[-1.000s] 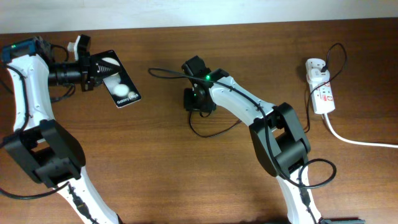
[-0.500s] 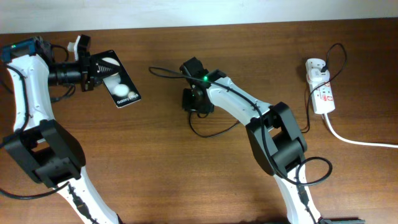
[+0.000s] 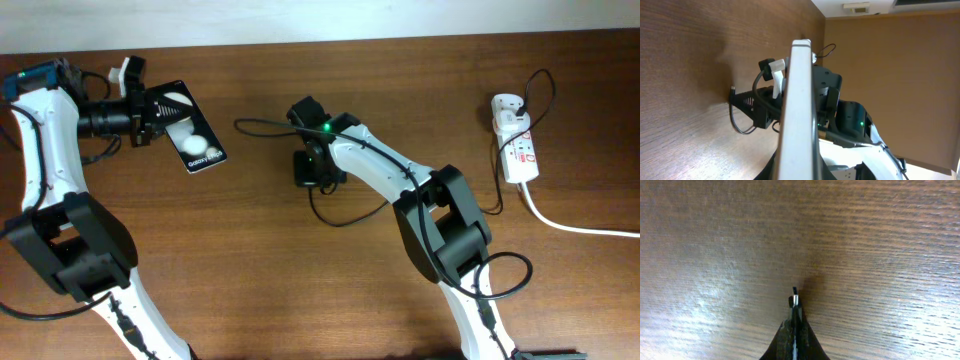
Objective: Plug charger to phone and switch on socket
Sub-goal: 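Lower the right gripper and close it on the cable plug, then lift the plug with the right gripper toward the phone's bottom, then push the plug up into the phone's bottom port with the right gripper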
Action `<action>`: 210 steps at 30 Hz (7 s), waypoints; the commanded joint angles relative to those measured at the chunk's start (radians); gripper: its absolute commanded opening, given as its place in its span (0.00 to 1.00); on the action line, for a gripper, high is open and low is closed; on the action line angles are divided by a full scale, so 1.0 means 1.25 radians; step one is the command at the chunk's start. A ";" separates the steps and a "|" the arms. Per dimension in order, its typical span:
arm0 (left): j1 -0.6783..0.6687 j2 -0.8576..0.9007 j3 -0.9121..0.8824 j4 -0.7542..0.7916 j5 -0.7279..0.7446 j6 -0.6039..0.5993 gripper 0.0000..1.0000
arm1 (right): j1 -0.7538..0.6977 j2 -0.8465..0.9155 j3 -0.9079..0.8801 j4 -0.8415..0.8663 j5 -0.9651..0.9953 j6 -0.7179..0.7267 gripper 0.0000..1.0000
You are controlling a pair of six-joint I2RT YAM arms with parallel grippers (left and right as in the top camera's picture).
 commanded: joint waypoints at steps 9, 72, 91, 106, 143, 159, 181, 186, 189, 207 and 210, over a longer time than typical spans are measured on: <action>0.005 -0.004 -0.001 -0.002 0.027 0.013 0.00 | -0.057 0.040 -0.014 -0.170 0.185 -0.169 0.04; 0.005 -0.004 -0.001 -0.002 0.008 0.013 0.00 | 0.000 0.035 -0.083 -0.088 0.019 -0.028 0.04; 0.005 -0.004 -0.001 -0.005 -0.013 0.013 0.00 | -0.118 -0.351 -0.094 -0.148 -0.300 -0.274 0.04; -0.021 -0.004 -0.001 -0.004 -0.014 0.013 0.00 | -0.182 -0.627 -0.503 0.092 -0.654 -0.295 0.04; -0.124 -0.004 -0.001 0.072 0.232 0.014 0.00 | -0.188 -0.624 -0.511 0.139 -0.831 -0.328 0.04; -0.197 -0.004 -0.001 0.163 0.301 0.019 0.00 | -0.185 -0.624 -0.511 0.332 -0.867 -0.155 0.04; -0.233 -0.004 -0.001 0.192 0.299 0.041 0.00 | -0.105 -0.564 -0.574 0.605 -0.882 -0.062 0.04; -0.239 -0.004 -0.001 0.191 0.294 0.041 0.00 | -0.105 -0.564 -0.685 0.917 -0.883 0.131 0.04; -0.255 -0.004 -0.001 0.191 0.278 0.041 0.00 | -0.107 -0.564 -0.686 0.918 -0.885 0.131 0.04; -0.299 -0.004 -0.001 0.165 0.274 0.040 0.00 | -0.172 -0.564 -0.686 0.909 -0.954 0.122 0.04; -0.303 -0.004 -0.001 0.170 0.290 0.040 0.00 | -0.167 -0.564 -0.686 0.909 -0.947 0.122 0.04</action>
